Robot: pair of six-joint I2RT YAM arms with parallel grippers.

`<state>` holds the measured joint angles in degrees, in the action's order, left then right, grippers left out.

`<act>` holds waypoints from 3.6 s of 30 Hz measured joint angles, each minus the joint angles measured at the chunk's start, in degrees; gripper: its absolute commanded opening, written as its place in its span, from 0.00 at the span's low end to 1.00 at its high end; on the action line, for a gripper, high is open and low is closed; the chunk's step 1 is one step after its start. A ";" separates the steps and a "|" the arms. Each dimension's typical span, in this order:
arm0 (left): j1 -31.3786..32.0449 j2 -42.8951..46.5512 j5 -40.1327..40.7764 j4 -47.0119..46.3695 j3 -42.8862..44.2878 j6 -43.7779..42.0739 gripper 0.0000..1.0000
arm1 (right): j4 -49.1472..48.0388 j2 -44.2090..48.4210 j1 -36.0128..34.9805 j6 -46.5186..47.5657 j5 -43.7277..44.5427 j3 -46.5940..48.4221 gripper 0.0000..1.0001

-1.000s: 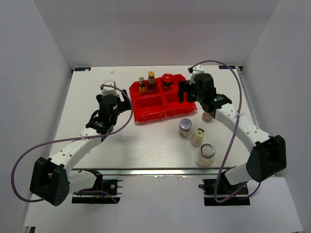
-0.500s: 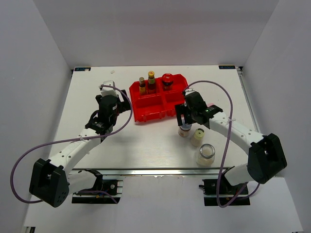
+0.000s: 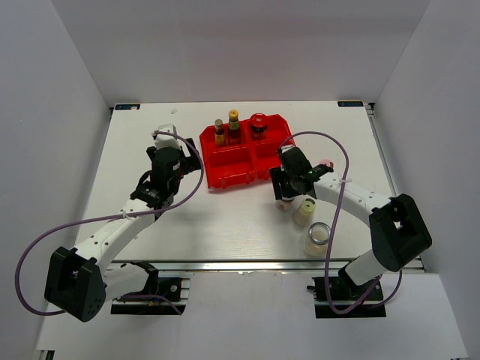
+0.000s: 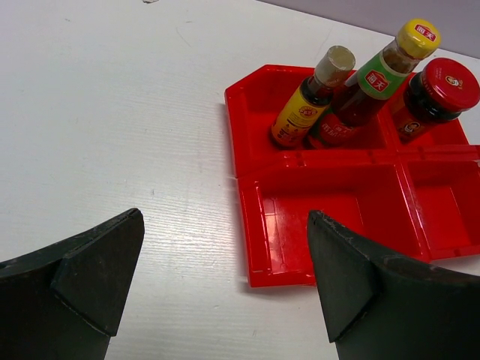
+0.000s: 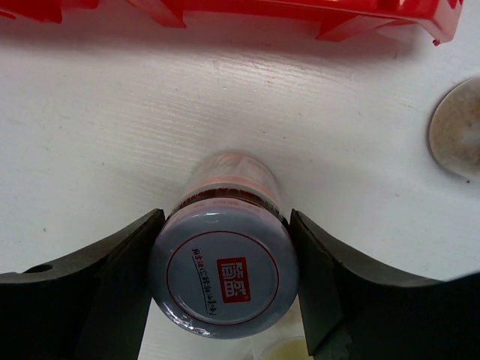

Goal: Organize the condiment bottles

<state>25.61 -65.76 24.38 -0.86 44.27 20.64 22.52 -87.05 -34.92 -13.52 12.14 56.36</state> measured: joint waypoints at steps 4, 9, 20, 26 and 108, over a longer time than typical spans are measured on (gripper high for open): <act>0.00 0.26 0.15 0.00 0.00 0.00 0.98 | 0.13 0.02 0.02 -0.24 0.11 0.04 0.22; 0.00 0.74 0.35 -0.04 0.00 0.00 0.98 | 3.15 0.76 0.02 0.68 -1.16 1.68 0.16; 0.00 0.76 0.55 -0.31 -0.04 0.00 0.98 | 5.16 -2.84 4.96 3.87 -0.81 28.63 0.06; 0.00 0.83 0.76 -0.50 -0.13 -0.02 0.98 | 4.04 -18.71 9.75 6.01 0.39 48.19 0.05; 0.00 -2.40 -1.01 0.44 -0.28 -0.13 0.98 | 6.97 10.54 9.60 -0.17 -2.14 2.60 0.89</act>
<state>25.61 -68.16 23.38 -0.43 43.99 20.51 29.50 -76.51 -25.32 -13.69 10.00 58.96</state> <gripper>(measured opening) 0.982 0.894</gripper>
